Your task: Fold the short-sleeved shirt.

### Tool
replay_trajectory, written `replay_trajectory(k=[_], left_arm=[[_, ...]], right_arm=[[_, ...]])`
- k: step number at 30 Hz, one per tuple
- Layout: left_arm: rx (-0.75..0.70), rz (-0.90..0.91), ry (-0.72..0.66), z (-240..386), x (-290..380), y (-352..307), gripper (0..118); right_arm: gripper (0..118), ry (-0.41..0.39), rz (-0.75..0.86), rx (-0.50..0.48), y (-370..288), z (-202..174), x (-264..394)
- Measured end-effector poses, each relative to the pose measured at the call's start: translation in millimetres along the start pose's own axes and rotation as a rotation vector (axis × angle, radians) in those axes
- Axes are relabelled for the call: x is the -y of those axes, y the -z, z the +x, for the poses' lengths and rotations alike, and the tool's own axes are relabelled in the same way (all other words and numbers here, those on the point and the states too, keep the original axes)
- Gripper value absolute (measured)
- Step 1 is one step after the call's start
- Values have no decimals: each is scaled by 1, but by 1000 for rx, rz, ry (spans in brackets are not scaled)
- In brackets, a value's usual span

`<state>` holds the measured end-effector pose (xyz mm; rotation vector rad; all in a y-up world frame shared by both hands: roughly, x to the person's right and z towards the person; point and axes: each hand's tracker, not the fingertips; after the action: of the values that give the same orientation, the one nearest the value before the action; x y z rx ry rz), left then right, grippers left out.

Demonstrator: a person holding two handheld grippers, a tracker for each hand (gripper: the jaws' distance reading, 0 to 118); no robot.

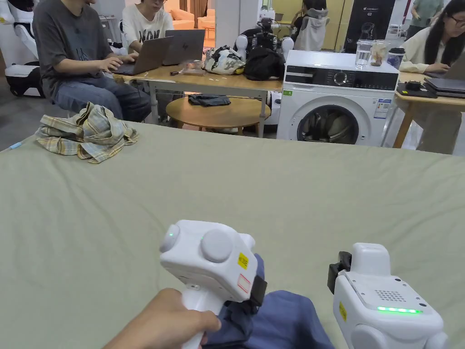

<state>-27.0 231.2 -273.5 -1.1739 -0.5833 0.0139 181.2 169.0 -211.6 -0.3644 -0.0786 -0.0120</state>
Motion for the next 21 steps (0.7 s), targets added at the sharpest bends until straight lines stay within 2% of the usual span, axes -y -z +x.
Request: replay_trajectory(k=[8, 9, 11, 13, 14, 19, 20, 21], left_arm=[[-39, -122, 6, 15, -4, 72, 6], [2, -125, -23, 11, -3, 75, 8], [93, -109, -59, 5, -2, 72, 35], [117, -76, -40, 4, 0, 61, 52], [133, -77, -36, 3, 1, 54, 56], [246, -1, -80, -17, 5, 14, 57], [258, 39, -87, -23, 6, 8, 53], [271, 86, -90, -27, 6, 4, 41]], right_arm=[[0, 8, -18, 17, 1, 9, 4], [0, 9, -18, 18, 1, 10, 4], [0, 9, -18, 19, 0, 10, 4], [0, 5, -18, 20, 0, 10, 4], [0, 7, -17, 19, -1, 10, 4], [0, 19, -7, 15, -5, 13, 2], [0, 20, -5, 15, -6, 13, 1], [0, 20, -2, 16, -7, 13, 1]])
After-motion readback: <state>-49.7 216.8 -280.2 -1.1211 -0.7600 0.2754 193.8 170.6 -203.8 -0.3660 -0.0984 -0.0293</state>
